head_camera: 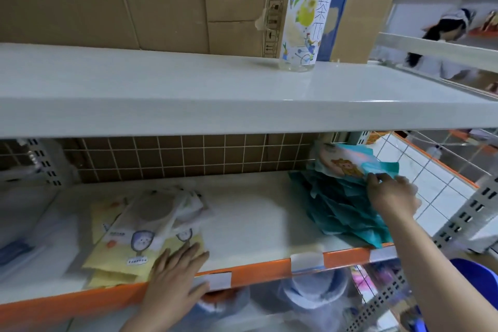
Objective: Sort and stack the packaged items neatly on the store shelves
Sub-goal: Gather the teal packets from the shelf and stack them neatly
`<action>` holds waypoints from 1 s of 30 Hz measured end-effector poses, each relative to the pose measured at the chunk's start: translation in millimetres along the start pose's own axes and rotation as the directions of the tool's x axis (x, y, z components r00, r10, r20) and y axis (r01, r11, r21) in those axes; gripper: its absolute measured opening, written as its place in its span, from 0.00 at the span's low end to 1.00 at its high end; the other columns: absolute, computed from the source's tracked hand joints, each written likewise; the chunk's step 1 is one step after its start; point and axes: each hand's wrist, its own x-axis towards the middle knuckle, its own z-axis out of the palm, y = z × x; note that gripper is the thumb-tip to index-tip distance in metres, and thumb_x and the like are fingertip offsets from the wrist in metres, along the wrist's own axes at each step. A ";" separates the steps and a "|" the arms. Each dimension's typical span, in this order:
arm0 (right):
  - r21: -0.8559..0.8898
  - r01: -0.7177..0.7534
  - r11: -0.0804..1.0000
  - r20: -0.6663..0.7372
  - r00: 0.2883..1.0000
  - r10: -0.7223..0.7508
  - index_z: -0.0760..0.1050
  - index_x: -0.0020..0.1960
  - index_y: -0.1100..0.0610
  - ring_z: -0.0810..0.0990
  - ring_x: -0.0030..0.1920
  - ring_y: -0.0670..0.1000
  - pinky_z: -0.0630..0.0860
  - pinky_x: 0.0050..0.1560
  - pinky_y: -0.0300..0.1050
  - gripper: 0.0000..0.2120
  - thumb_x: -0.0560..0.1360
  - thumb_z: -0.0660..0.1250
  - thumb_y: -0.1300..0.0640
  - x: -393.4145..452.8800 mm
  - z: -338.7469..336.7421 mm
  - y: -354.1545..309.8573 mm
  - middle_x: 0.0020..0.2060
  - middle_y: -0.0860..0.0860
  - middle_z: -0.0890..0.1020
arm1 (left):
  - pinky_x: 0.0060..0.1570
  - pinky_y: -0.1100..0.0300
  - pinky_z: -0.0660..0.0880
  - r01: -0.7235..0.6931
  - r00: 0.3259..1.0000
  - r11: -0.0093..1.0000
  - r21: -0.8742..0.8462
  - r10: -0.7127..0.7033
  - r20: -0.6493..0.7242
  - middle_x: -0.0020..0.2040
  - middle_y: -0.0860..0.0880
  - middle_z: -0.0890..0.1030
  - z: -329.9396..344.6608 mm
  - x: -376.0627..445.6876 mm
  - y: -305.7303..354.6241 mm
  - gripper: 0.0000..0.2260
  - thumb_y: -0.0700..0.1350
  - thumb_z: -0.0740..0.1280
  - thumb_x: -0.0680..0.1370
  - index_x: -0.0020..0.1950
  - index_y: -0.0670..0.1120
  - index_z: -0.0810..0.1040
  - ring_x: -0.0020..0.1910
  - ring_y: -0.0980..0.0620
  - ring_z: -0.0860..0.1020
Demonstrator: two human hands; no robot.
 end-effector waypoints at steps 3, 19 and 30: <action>-0.007 0.045 0.999 -0.016 0.999 -0.045 0.70 0.68 0.53 0.63 0.69 0.61 0.64 0.65 0.57 0.28 0.79 0.47 0.38 -9.4 1.7 -0.7 0.69 0.60 0.67 | 0.67 0.57 0.48 -0.024 0.999 0.998 0.053 0.027 -0.047 0.59 0.53 0.81 0.3 -2.6 1.0 0.24 0.66 0.55 0.73 0.59 0.56 0.79 0.56 0.52 0.81; 0.680 0.244 0.692 0.086 0.910 -0.405 0.76 0.56 0.54 0.79 0.48 0.53 0.71 0.45 0.46 0.08 0.77 0.64 0.59 -235.5 51.1 -94.2 0.47 0.53 0.81 | 0.40 0.67 0.74 -0.069 0.896 0.994 -0.080 0.026 -0.444 0.44 0.61 0.81 -71.7 -104.9 -69.1 0.12 0.54 0.59 0.72 0.48 0.56 0.80 0.40 0.61 0.79; 0.787 0.173 0.593 0.338 0.682 -0.648 0.77 0.49 0.51 0.82 0.45 0.50 0.74 0.40 0.43 0.04 0.78 0.64 0.59 -447.6 71.8 -239.9 0.43 0.50 0.83 | 0.42 0.53 0.78 0.259 0.738 0.934 -0.247 -0.357 -0.573 0.43 0.53 0.82 -144.1 -280.8 -264.9 0.15 0.53 0.58 0.74 0.50 0.49 0.80 0.40 0.50 0.81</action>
